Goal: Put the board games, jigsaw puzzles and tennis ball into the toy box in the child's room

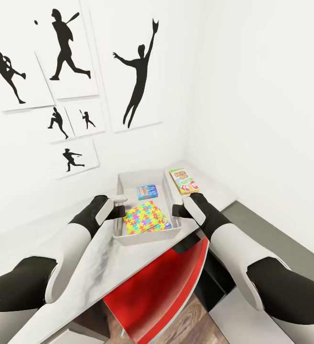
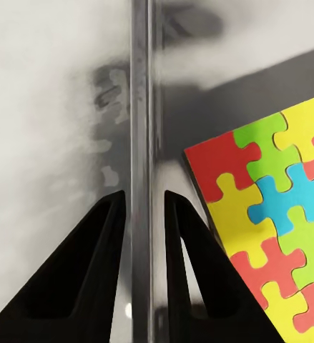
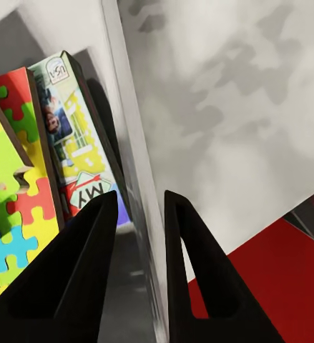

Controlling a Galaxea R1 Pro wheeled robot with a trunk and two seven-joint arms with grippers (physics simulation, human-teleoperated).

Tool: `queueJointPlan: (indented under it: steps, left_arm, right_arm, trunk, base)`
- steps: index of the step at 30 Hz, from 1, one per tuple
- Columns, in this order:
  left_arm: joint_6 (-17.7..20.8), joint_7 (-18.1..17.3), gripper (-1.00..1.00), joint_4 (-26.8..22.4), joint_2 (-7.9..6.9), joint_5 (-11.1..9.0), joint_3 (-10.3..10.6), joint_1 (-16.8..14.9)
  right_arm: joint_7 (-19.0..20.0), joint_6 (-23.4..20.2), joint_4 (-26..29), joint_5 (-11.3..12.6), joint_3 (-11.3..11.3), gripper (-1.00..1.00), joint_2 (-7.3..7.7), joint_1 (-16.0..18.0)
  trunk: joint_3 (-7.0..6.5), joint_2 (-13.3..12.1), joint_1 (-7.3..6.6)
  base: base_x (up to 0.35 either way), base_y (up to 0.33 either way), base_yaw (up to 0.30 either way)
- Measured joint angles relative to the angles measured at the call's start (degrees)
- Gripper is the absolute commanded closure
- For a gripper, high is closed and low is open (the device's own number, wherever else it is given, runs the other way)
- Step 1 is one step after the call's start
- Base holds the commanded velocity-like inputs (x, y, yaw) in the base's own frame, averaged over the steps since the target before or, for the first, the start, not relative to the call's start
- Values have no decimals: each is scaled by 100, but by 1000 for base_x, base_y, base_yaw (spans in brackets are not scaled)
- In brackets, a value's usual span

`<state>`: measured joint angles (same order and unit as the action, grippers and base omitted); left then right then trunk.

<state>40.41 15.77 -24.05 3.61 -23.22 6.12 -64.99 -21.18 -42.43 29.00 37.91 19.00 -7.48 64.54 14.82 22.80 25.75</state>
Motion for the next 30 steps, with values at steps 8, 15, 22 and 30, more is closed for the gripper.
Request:
queueJointPlan:
  steps: [8, 15, 22, 30]
  left_arm:
    - [-1, 1, 100, 0, 0, -2, 0, 2]
    - [0, 1, 100, -1, -1, 0, 1, -1]
    - [-1, 3, 100, -2, 0, -1, 0, 1]
    - [3, 0, 100, -2, -1, 1, -1, 0]
  right_arm:
    - [1, 0, 0, -2, 1, 100, 0, 0]
    - [2, 0, 1, -9, -4, 100, -3, 0]
    - [3, 0, 1, -7, -1, 100, -1, 0]
    - [1, -1, 0, -7, -7, 100, -3, 0]
  trunk:
    - [-34, 0, 0]
    - [-99, 0, 0]
    - [-166, -1, 0]
    - [-198, 0, 2]
  base:
    - [0, 0, 0]
    - [0, 0, 0]
    - [-28, 0, 0]
    - [-126, 2, 0]
